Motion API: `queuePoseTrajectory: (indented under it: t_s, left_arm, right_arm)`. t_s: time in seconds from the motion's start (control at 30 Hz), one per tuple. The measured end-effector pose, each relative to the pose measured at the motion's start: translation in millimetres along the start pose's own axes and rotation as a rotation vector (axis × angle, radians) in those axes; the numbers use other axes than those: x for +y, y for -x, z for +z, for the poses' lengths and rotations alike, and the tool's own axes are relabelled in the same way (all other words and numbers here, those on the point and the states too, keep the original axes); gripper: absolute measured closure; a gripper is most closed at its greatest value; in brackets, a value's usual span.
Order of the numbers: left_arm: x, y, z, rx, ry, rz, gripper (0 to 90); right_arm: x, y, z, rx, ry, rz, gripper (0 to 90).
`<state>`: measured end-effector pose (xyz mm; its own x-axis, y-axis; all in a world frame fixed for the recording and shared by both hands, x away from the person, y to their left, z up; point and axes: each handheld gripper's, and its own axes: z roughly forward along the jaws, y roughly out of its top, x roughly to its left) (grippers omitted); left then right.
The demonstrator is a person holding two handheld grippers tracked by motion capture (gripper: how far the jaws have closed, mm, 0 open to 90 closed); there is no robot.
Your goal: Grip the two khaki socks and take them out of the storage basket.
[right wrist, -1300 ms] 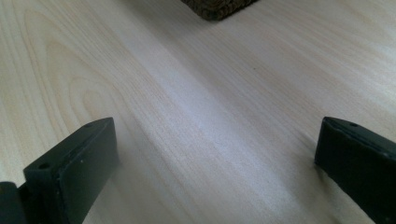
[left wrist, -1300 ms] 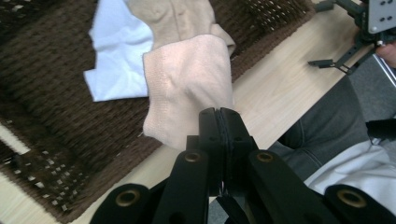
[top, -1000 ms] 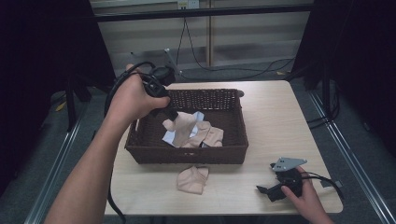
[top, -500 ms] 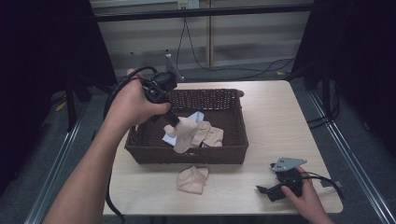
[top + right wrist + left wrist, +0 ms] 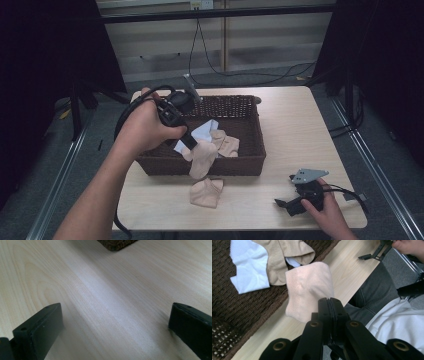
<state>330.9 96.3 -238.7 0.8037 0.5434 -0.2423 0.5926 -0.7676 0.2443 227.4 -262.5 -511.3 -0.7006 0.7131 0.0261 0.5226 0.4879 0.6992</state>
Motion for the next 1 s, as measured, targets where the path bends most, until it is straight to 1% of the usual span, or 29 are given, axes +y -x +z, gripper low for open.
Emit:
queuePoseTrajectory:
  t_s: [0.07,0.1,0.13,0.23,0.27,0.3,0.33,0.37,0.4,0.47,0.5,0.63,0.67,0.8,0.83,0.87,0.9,0.93,1.0]
  left_arm:
    - [-1.6,1.3,7.4,-0.013,-0.002,0.010,87.8]
    - [-2.6,1.2,12.1,-0.021,-0.001,0.008,87.8]
    - [-3.4,0.6,16.9,-0.024,-0.007,0.013,87.8]
    - [-6.3,-1.8,30.4,-0.028,-0.015,0.007,87.8]
    - [-7.2,-2.7,33.9,-0.033,-0.024,0.015,87.2]
    - [-8.2,-3.4,37.4,-0.039,-0.027,0.022,83.9]
    - [-8.9,-3.9,39.9,-0.028,-0.017,0.023,73.4]
    - [-9.9,-4.4,41.8,-0.009,-0.008,0.016,60.4]
    - [-10.7,-5.5,43.3,0.002,-0.015,0.018,53.0]
    - [-13.3,-8.3,45.0,0.020,0.011,0.009,36.2]
    - [-14.8,-9.4,45.6,0.024,0.016,0.010,32.1]
    - [-21.2,-11.9,48.0,0.034,0.025,0.008,20.3]
    - [-23.0,-12.1,49.1,0.033,0.033,0.010,18.9]
    - [-31.0,-14.8,53.7,0.042,0.033,0.007,12.2]
    - [-33.1,-15.5,54.8,0.043,0.038,-0.003,11.4]
    - [-35.3,-16.6,56.3,0.050,0.043,-0.006,10.2]
    - [-37.5,-17.2,58.0,0.066,0.037,0.005,7.9]
    - [-39.8,-17.5,59.6,0.071,0.031,0.008,6.6]
    - [-44.4,-18.7,63.0,0.063,0.035,0.003,5.9]
  right_arm:
    - [0.0,-0.1,-0.1,-0.001,-0.002,0.001,0.0]
    - [0.0,-0.1,-0.1,-0.001,-0.002,0.001,0.0]
    - [0.0,0.0,0.0,-0.001,-0.001,-0.001,0.0]
    - [-0.1,-0.1,0.0,-0.001,-0.001,0.000,0.0]
    - [0.0,0.0,0.0,-0.001,-0.001,-0.001,0.0]
    - [-0.1,-0.1,0.0,-0.001,-0.001,0.000,0.0]
    - [-0.1,-0.1,0.0,-0.001,-0.001,0.000,0.0]
    - [0.0,0.0,0.0,-0.001,-0.001,-0.001,0.0]
    - [-0.1,0.0,0.0,-0.001,-0.001,-0.001,0.0]
    - [0.0,0.0,0.0,-0.001,-0.001,-0.002,0.0]
    - [0.0,0.0,0.0,-0.001,-0.001,-0.001,0.0]
    - [-0.1,-0.3,-0.2,-0.001,-0.003,0.002,0.0]
    - [-0.1,-0.3,-0.2,-0.001,-0.004,0.003,0.0]
    - [-0.1,-0.1,-0.2,0.000,-0.004,-0.001,0.0]
    - [-0.1,-0.1,-0.2,0.000,-0.004,-0.001,0.0]
    - [-0.1,-0.2,-0.2,0.000,-0.005,0.000,0.0]
    - [-0.1,-0.2,-0.2,0.000,-0.005,0.000,0.0]
    - [-0.1,-0.2,-0.2,0.000,-0.005,0.000,0.0]
    - [-0.1,-0.1,-0.2,0.000,-0.004,-0.001,0.0]
